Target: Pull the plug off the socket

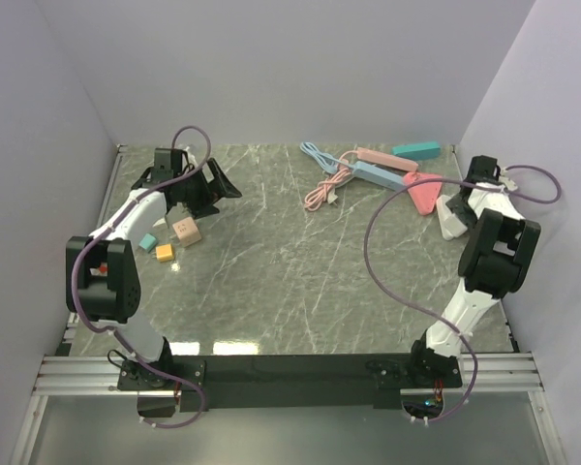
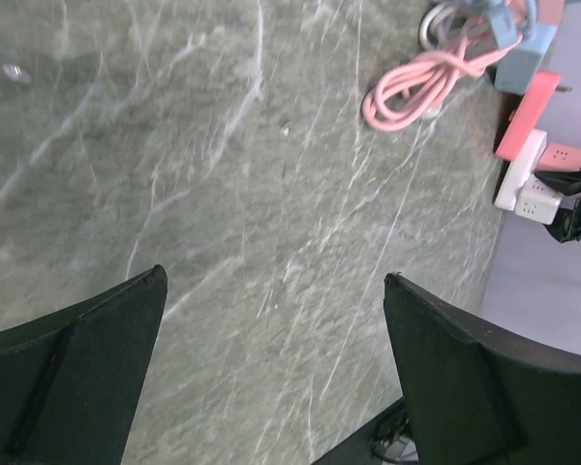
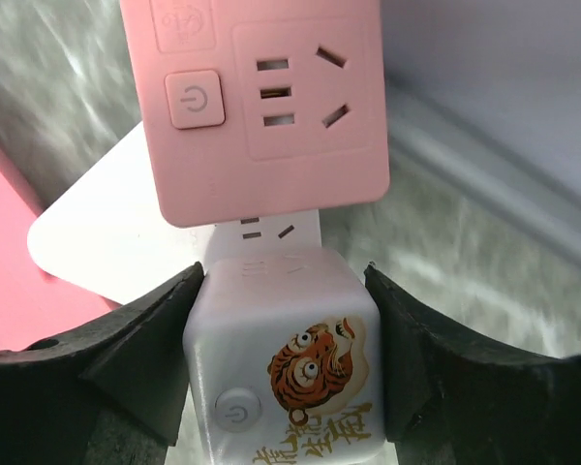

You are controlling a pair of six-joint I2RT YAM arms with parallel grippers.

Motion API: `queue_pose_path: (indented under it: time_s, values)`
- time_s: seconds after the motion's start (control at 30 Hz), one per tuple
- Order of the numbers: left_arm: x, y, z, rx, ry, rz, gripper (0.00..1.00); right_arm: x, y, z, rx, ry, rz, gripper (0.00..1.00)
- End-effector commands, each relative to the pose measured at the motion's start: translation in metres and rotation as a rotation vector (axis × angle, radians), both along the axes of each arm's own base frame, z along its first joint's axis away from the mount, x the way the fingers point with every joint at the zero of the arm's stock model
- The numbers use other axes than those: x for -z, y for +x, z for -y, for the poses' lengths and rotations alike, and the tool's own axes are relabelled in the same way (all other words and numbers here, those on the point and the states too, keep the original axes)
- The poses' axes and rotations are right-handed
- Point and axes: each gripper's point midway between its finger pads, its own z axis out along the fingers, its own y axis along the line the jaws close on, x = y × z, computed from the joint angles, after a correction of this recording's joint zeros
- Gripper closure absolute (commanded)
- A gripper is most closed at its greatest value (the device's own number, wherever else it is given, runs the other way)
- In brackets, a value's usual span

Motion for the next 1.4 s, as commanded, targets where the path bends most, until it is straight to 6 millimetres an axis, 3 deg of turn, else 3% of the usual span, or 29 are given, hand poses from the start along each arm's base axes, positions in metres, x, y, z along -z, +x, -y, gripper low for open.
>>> queue_pose_path:
  time_s: [0.0,0.03,0.1,0.13,0.2,0.23,0.3,0.37,0.5,0.57,0.6,0.67,0.7,0.77,0.8,0.87,0.9,0.97,1.0,1.03,1.23,1.3,1.37]
  values:
    - [-0.021,-0.006,0.010,0.049,-0.044,0.071,0.01,-0.012,-0.045,-0.035,-0.012,0.026,-0.055,1.00]
    - [-0.017,-0.009,0.012,0.058,-0.048,0.064,0.01,-0.003,-0.059,-0.047,-0.015,0.049,-0.081,1.00]
    - [-0.014,-0.013,0.017,0.088,-0.054,0.059,0.01,-0.010,-0.070,-0.065,-0.041,0.080,-0.061,1.00]
    - [-0.010,-0.015,0.019,0.098,-0.053,0.050,0.01,-0.001,-0.084,-0.080,-0.066,0.099,-0.099,1.00]
    - [-0.007,-0.018,0.021,0.119,-0.048,0.046,0.01,-0.010,-0.095,-0.097,-0.102,0.111,-0.069,1.00]
    - [-0.005,-0.021,0.021,0.124,-0.048,0.043,0.01,0.001,-0.107,-0.121,-0.172,0.136,-0.099,1.00]
    - [-0.002,-0.024,0.021,0.131,-0.041,0.045,0.01,-0.002,-0.113,-0.149,-0.252,0.170,-0.062,1.00]
    - [0.002,-0.028,0.020,0.134,-0.038,0.042,0.01,0.012,-0.123,-0.196,-0.401,0.232,-0.073,1.00]
    - [0.007,-0.033,0.018,0.133,-0.028,0.034,0.01,0.021,-0.120,-0.280,-0.655,0.306,-0.062,1.00]
    - [0.003,-0.035,0.018,0.133,-0.027,0.043,0.01,0.012,-0.111,-0.322,-0.781,0.314,-0.038,1.00]
    - [0.001,-0.035,0.017,0.130,-0.028,0.048,0.01,0.016,-0.109,-0.335,-0.831,0.309,-0.056,1.00]
    - [-0.005,-0.037,0.020,0.137,-0.040,0.060,0.01,0.000,-0.096,-0.368,-0.959,0.312,-0.029,1.00]
    - [-0.004,-0.039,0.020,0.140,-0.038,0.054,0.01,-0.003,-0.092,-0.393,-1.047,0.316,-0.036,1.00]
    - [-0.003,-0.039,0.022,0.144,-0.022,0.050,0.01,0.000,-0.091,-0.406,-1.139,0.277,-0.083,1.00]
    - [-0.001,-0.042,0.023,0.155,-0.015,0.047,0.01,0.004,-0.086,-0.415,-1.190,0.252,-0.102,0.94]
    - [0.005,-0.046,0.028,0.169,-0.009,0.022,0.02,0.006,-0.082,-0.421,-1.226,0.244,-0.122,0.76]
    - [0.006,-0.047,0.030,0.176,-0.008,0.019,0.02,0.004,-0.077,-0.428,-1.252,0.251,-0.113,0.55]
    - [0.010,-0.049,0.035,0.187,0.003,0.005,0.02,-0.004,-0.074,-0.437,-1.318,0.268,-0.083,0.35]
    - [0.011,-0.049,0.037,0.192,0.006,0.006,0.02,-0.016,-0.071,-0.442,-1.352,0.268,-0.042,0.17]
    - [0.009,-0.048,0.040,0.200,0.009,0.009,0.02,-0.028,-0.071,-0.452,-1.396,0.307,0.008,0.11]
    - [-0.001,-0.032,0.054,0.155,0.064,0.003,0.02,-0.100,-0.086,-0.484,-1.559,0.454,0.217,0.06]
    - [0.000,-0.029,0.058,0.120,0.098,-0.027,0.02,-0.115,-0.082,-0.478,-1.497,0.426,0.247,0.05]
    - [-0.006,-0.019,0.072,0.102,0.143,-0.016,0.01,-0.118,-0.073,-0.460,-1.401,0.339,0.247,0.05]
